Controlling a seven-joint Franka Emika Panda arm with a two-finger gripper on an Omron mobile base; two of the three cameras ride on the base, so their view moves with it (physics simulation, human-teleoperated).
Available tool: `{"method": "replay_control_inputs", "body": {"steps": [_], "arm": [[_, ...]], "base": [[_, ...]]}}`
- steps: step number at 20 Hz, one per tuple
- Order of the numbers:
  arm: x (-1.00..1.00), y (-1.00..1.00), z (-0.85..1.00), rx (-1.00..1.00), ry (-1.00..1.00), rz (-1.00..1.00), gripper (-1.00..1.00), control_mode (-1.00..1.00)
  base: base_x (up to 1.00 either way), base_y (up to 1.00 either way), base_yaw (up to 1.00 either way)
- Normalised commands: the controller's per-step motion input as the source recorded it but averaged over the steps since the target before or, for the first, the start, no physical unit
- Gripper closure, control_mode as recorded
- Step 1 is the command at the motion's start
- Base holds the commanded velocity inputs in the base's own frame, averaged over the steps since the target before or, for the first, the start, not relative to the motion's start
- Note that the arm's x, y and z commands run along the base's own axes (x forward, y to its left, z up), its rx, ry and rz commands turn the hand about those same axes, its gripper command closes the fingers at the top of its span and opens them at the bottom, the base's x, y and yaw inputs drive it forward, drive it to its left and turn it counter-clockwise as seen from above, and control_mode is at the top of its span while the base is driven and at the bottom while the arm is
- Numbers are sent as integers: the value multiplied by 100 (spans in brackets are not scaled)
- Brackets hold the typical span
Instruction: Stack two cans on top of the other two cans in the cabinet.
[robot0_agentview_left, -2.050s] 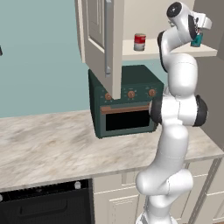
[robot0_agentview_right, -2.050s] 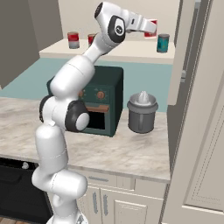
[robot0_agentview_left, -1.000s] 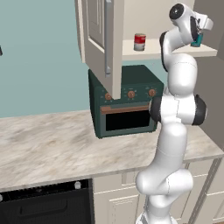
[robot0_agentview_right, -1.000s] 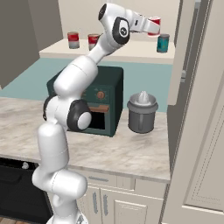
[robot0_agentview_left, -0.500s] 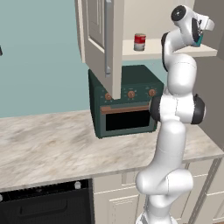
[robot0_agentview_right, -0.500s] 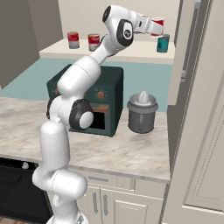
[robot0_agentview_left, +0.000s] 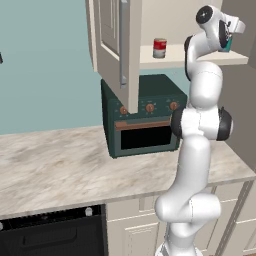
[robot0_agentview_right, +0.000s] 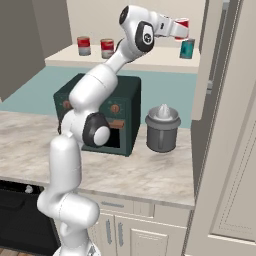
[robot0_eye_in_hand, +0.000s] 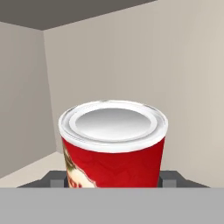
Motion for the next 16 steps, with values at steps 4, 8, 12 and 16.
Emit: {"method": "replay_control_inputs", "body": {"steps": [4, 8, 12, 16], "arm": [[1, -4, 0, 0, 0, 0, 100, -100], [0, -1, 0, 0, 0, 0, 100, -100], [0, 0, 1, 0, 0, 0, 100, -100], [0, 0, 0, 0, 3, 0, 100, -100]], "base": [[0, 0, 0], [0, 0, 0], [0, 0, 0], [0, 0, 0]]}}
